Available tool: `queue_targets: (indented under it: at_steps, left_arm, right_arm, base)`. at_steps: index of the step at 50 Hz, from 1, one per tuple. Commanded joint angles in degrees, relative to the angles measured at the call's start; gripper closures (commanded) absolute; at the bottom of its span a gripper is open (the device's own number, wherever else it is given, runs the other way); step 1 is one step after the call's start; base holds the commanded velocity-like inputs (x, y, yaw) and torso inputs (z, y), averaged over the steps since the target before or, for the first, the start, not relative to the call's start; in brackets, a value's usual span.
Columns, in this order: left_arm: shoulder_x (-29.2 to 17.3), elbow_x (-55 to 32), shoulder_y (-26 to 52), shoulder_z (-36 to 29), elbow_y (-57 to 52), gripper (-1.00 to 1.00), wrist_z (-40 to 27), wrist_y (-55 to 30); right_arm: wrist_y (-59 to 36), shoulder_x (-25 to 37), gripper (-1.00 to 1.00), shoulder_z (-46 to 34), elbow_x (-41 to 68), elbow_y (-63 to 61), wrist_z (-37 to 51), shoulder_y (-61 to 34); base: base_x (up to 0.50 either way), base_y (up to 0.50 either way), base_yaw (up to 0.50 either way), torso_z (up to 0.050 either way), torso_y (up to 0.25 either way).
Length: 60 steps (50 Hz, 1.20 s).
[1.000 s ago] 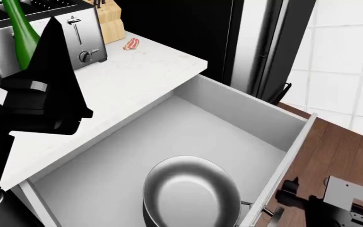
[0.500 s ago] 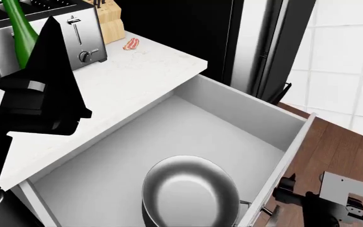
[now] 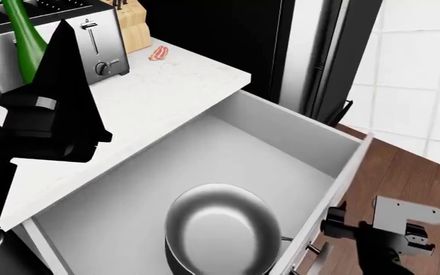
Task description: Close the right drawer.
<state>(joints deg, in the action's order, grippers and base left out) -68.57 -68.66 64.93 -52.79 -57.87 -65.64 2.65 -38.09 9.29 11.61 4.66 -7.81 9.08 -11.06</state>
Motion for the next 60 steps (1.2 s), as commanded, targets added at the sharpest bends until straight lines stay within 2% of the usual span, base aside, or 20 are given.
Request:
queue_targets:
  at_steps: [1,40,60]
  left_arm:
    - [-0.2,0.0,0.2,-0.2,-0.1,-1.0,-0.1,0.1]
    - [-0.3,1.7,-1.1,-1.5,0.1,-1.0,0.1,1.5]
    - [-0.8,2.1,-1.9,-2.0,0.8,-1.0,0.5,2.5]
  right_arm:
    - [0.1,-0.6,-1.0,-4.0,4.0,-1.1,-0.6,-2.6]
    - [1.1,-0.3,-1.0,-8.4,5.1,0.2,-1.0,-5.2]
    - [4.4,-1.1,-1.0,-11.2,5.7,7.0,-2.2,-9.3]
  base:
    - [0.0,0.0,0.0,0.0,0.0]
    - [0.0,0.0,0.0,0.0,0.001]
    - [0.0,0.0,0.0,0.001,0.002]
